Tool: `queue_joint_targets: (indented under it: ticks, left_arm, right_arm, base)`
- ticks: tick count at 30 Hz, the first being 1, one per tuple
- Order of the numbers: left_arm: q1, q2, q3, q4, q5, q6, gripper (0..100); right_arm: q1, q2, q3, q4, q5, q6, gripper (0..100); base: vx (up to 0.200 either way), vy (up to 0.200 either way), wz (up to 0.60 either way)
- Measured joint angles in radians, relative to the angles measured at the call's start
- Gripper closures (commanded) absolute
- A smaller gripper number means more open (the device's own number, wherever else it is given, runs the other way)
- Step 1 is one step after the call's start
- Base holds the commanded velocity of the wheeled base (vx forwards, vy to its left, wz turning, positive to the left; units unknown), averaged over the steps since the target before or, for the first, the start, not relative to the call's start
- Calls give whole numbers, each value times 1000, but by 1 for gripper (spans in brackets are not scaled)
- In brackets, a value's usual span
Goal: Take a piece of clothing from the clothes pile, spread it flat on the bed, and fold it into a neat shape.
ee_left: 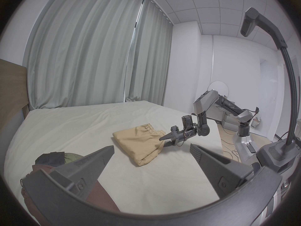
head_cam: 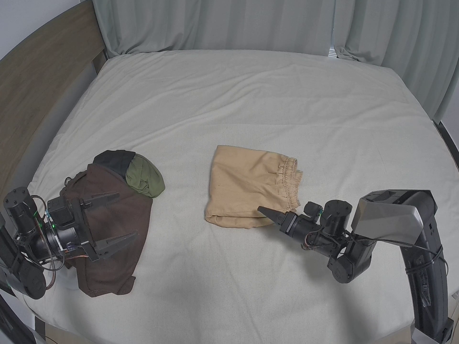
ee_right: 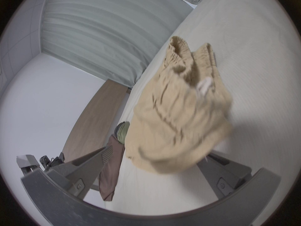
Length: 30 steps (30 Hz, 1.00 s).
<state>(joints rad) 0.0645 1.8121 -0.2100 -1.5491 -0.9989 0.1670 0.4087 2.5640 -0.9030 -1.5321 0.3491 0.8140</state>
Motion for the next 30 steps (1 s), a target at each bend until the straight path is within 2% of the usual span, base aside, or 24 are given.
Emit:
queue_joint_targets:
  ticks: [6, 13, 22, 30]
  left_arm:
    - [1, 0, -1, 0, -1, 0, 0]
    - [0, -1, 0, 0, -10, 0, 0]
    - [-2, -1, 3, 0, -22, 0, 0]
    - [-3, 1, 5, 1, -23, 0, 0]
  right_arm:
    - [83, -89, 150, -5, 2, -24, 0]
    - [146, -202, 181, -4, 18, -24, 0]
    - [92, -248, 44, 7, 38, -4, 0]
    - [31, -170, -99, 18, 40, -1, 0]
  base:
    - [0, 0, 0]
    - [0, 0, 0]
    - [0, 0, 0]
    - [0, 0, 0]
